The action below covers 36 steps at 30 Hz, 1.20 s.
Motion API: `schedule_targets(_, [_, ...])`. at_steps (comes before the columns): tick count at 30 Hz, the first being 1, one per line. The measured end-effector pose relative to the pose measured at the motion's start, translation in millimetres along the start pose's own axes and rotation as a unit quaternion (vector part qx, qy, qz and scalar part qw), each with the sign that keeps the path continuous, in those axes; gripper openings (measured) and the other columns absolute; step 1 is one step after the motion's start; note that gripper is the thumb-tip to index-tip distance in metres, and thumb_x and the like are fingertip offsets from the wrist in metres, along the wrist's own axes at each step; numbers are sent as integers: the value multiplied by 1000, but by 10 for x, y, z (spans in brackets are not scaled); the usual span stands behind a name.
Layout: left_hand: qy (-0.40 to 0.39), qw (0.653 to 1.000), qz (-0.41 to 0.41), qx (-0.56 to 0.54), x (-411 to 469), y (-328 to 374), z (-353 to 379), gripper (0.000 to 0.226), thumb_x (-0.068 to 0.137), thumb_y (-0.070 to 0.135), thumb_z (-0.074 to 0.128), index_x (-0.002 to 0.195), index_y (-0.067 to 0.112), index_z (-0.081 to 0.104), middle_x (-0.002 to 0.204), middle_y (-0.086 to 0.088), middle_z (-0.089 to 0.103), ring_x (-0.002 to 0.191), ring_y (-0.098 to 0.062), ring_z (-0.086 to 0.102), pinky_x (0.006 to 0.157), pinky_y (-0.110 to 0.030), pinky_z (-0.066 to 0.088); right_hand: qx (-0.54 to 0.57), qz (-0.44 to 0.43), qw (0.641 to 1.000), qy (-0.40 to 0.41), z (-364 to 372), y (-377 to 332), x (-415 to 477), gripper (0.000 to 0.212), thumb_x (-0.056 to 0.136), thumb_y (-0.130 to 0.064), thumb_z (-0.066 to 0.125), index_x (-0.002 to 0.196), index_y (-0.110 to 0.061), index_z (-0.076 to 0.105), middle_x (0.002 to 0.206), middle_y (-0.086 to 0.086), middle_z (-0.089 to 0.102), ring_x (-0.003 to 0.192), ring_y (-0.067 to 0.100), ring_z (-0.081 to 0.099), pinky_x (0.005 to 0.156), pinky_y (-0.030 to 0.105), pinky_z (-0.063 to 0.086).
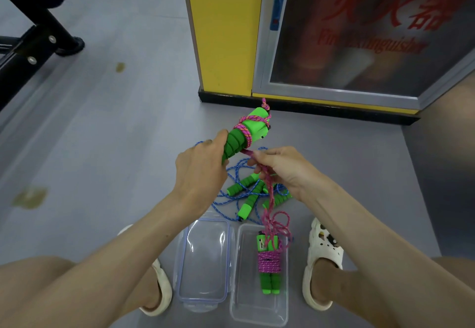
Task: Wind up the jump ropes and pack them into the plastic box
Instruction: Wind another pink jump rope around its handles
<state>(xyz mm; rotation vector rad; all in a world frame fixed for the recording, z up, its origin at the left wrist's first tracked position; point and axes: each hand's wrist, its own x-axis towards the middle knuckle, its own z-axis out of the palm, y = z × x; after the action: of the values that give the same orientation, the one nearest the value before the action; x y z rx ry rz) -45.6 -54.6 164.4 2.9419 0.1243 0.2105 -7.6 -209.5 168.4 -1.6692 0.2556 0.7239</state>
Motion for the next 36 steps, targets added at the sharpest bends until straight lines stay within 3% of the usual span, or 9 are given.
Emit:
schedule_targets(5, [24,995,61,77,-24,30,15,68,46,-1,86,109,13,63,56,-2,56,50,-19,32,48,-16,2,71,-11,997,-30,21,10,-6,31,102,-14,40,80,-3,60,55,6,52,33,5,29,35,17,23])
schedule_targets(8, [46,988,87,119,-48,53,71,79,36,-4,80,112,11,65,56,-3,56,48,-22,45,46,-15,6,83,-25,995,-44,22,-3,-7,32,102,-15,40,78,-2,57,51,4,54,32,4,27,35,16,20])
schedule_targets(16, [185,951,156,192,-125,125,225,59,69,0,42,122,14,63,76,-8,62,57,-24,53,46,-28,39,106,6,994,16,-17,-10,-53,50,84,-53,61,70,-5,63,46,5,49,31,7,26,33,16,19])
schedule_targets(19, [144,964,179,133,-154,113,332,55,77,27,67,129,13,58,90,-9,64,69,-28,58,55,-34,46,93,3,994,54,-46,5,-56,45,84,-49,64,66,-9,58,46,4,49,31,8,26,34,18,19])
schedule_targets(23, [30,994,61,-87,-117,126,169,54,89,60,41,124,23,58,99,-2,63,85,-25,60,71,-37,50,68,-19,996,53,-123,2,-32,42,88,-42,62,65,-7,55,51,5,49,33,8,24,36,19,17])
schedule_targets(26, [-118,929,-98,-337,41,44,17,44,88,52,57,123,26,58,97,2,62,83,-15,60,73,-32,52,45,-31,998,-8,-166,-8,-44,37,91,-38,58,76,-4,59,51,4,51,35,7,23,37,19,16])
schedule_targets(31, [-377,660,-193,-620,45,-90,-89,41,76,35,67,111,15,63,100,-9,73,82,-21,70,67,-29,58,64,-50,994,-72,-152,-19,-75,35,93,-37,54,74,-9,62,52,4,51,37,8,26,41,20,20])
schedule_targets(33, [-378,639,-183,-645,8,-89,-118,33,75,26,67,105,14,64,95,-11,73,78,-24,71,65,-29,58,52,-52,995,-62,-137,-22,-66,36,91,-40,55,76,-10,65,53,4,54,40,9,33,43,21,28])
schedule_targets(36, [-314,682,-191,-632,31,-85,-121,31,77,16,69,107,11,63,92,-12,73,74,-24,71,59,-27,56,55,-46,996,-46,-112,-14,-39,37,89,-43,57,84,-8,67,61,8,61,45,12,44,44,19,40])
